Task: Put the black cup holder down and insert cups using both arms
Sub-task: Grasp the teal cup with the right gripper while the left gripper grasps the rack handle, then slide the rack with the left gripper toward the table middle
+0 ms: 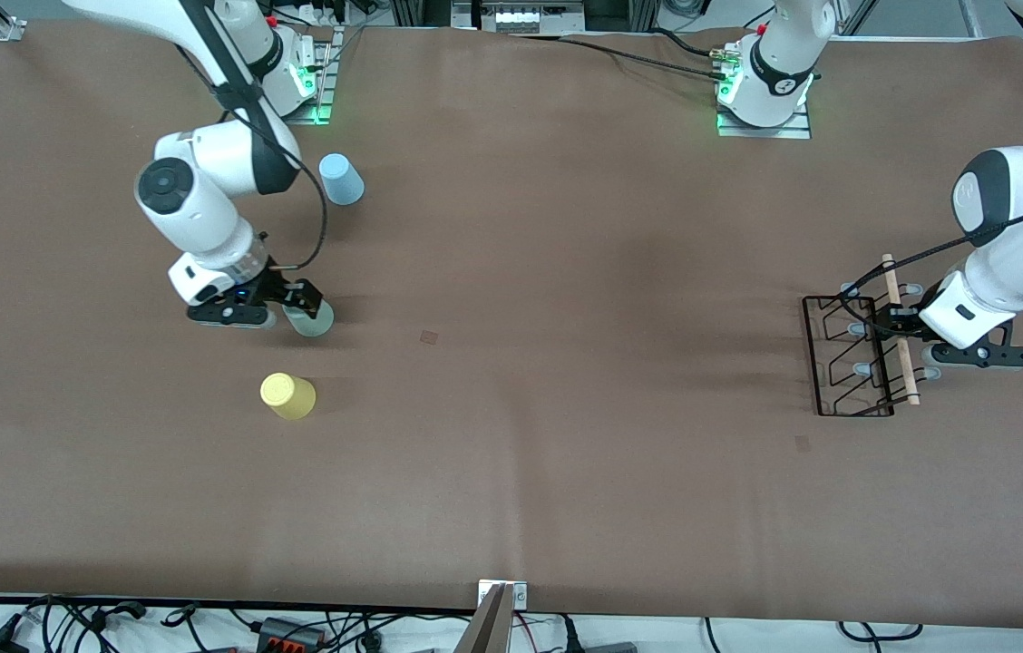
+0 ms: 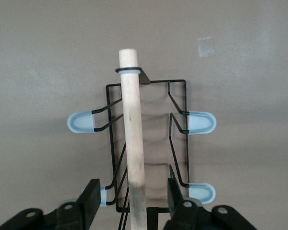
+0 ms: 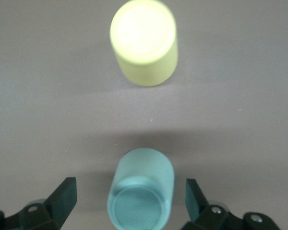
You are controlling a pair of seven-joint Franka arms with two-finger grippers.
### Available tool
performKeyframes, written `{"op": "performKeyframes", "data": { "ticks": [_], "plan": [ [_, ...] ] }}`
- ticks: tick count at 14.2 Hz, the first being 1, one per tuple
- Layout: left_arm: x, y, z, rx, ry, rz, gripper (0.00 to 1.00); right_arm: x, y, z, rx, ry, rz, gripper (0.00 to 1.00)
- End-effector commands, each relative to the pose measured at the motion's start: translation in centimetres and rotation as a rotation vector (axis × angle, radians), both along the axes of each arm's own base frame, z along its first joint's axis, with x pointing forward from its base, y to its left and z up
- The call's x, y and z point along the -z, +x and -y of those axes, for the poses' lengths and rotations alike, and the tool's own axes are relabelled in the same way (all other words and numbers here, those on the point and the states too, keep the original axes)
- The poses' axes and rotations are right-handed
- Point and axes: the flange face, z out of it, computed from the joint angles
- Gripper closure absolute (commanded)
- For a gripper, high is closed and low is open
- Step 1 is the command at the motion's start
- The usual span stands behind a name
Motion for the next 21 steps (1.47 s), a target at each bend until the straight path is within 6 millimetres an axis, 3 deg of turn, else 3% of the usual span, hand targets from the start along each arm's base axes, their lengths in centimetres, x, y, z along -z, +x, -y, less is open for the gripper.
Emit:
{"op": "performKeyframes", "data": {
  "ticks": [1, 2, 4, 7, 10, 13, 16, 19, 21],
  "plan": [
    [1.1, 0.1, 0.0, 0.027, 0.009, -0.002, 0.50, 2.0, 0.1, 0.1, 0.016, 0.000, 0.000, 0.00],
    [1.0, 0.2, 0.0, 0.029, 0.009, 0.001, 0.54, 2.2, 0.1, 0.2, 0.016, -0.002, -0.004, 0.00],
    [0.9, 0.2, 0.1, 0.030, 0.009, 0.001, 0.76, 2.6, -0.2, 0.3, 0.019, -0.004, -0.013, 0.00],
    [0.5, 0.4, 0.1, 0.030, 0.010, 0.009, 0.96, 3.1, -0.5, 0.3, 0.020, -0.007, -0.024, 0.00],
    [-0.1, 0.5, 0.1, 0.030, 0.012, 0.016, 0.99, 4.0, -0.8, 0.3, 0.032, -0.012, -0.048, 0.00],
    [-3.1, 1.4, 2.0, 0.055, 0.016, 0.041, 0.99, 4.1, -0.9, 0.2, 0.031, -0.012, -0.051, 0.00],
    [-6.7, 2.4, 6.2, 0.091, 0.001, -0.016, 0.99, 4.2, -0.9, 0.2, 0.031, -0.013, -0.053, 0.00],
    [-8.9, 1.9, 13.9, 0.081, -0.017, -0.080, 0.99, 4.3, -0.9, 0.2, 0.029, -0.013, -0.054, 0.10],
    [-9.4, 0.9, 20.6, 0.124, -0.040, -0.073, 0.99, 4.2, -0.8, 0.1, 0.031, -0.012, -0.051, 0.51]
  ]
}}
